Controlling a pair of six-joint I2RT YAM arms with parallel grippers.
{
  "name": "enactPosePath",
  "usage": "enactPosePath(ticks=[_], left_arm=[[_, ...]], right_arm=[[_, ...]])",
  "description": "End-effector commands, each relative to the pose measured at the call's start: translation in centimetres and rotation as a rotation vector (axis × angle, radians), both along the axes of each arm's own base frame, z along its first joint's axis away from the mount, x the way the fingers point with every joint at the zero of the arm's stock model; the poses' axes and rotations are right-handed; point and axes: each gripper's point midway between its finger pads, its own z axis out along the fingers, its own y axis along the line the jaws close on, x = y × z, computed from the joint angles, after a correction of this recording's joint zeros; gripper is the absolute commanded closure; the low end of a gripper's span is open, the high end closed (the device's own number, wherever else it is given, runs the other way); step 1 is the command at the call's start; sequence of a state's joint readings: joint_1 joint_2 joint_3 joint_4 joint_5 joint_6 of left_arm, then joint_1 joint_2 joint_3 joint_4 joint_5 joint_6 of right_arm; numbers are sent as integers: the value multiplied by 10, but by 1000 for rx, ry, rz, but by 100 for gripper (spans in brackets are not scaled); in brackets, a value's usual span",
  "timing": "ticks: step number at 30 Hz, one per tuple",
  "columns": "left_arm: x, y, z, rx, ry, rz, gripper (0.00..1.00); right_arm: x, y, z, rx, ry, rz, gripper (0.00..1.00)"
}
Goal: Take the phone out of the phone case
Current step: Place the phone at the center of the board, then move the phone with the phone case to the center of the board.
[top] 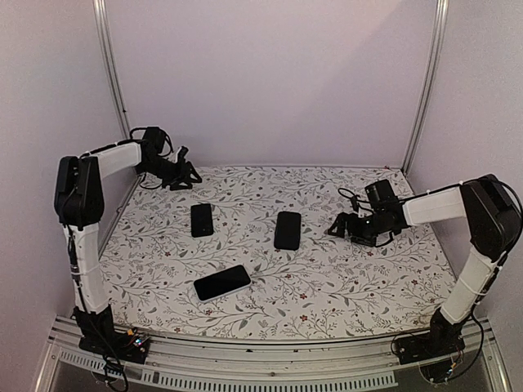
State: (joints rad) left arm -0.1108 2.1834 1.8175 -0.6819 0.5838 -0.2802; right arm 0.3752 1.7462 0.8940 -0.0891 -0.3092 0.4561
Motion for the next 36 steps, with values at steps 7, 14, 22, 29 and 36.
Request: enactPosePath(ticks=[7, 14, 22, 29, 36], left_arm=[[-36, -54, 44, -59, -120, -49, 47], [-74, -100, 51, -123, -148, -87, 46], [-117, -113, 35, -200, -103, -56, 48], [-145, -108, 30, -235, -100, -49, 48], [-150, -98, 41, -262, -164, 12, 49]], right_arm=[[8, -42, 12, -53, 0, -125, 1], [-12, 36, 15, -29, 17, 20, 1], [-6, 83, 5, -59, 32, 22, 1], [-2, 122, -8, -162, 31, 61, 1], [-5, 152, -19, -335, 7, 115, 1]])
